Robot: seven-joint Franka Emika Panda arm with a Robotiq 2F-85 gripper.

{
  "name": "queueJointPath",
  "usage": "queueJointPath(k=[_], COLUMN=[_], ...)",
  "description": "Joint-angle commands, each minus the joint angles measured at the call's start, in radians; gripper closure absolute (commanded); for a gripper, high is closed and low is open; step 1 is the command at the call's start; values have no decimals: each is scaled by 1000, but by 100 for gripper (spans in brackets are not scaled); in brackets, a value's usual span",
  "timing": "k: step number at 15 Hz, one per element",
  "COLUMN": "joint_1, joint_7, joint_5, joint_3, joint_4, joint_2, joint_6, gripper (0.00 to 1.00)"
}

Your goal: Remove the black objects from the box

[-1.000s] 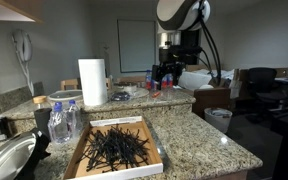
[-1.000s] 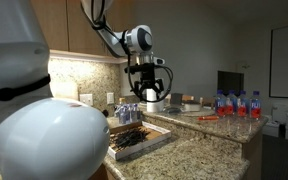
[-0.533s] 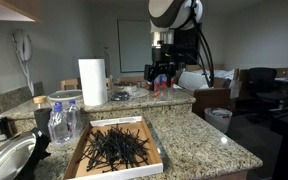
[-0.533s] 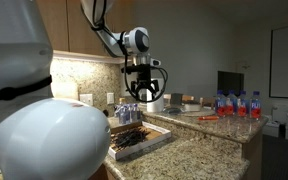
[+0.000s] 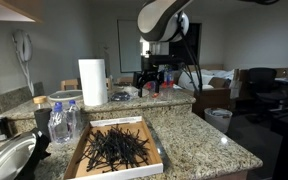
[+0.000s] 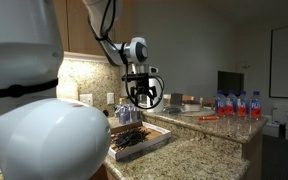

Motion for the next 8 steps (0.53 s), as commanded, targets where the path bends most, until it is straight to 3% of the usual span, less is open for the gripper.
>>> queueJointPath(k=[1,5,8], joint_1=[28,83,128], joint_7=[70,82,106], joint_5=[0,-5,-22], joint_3=[28,32,22], joint_4=[133,275,316], joint_2=[187,348,426], joint_6=[32,43,46], gripper=[0,0,0])
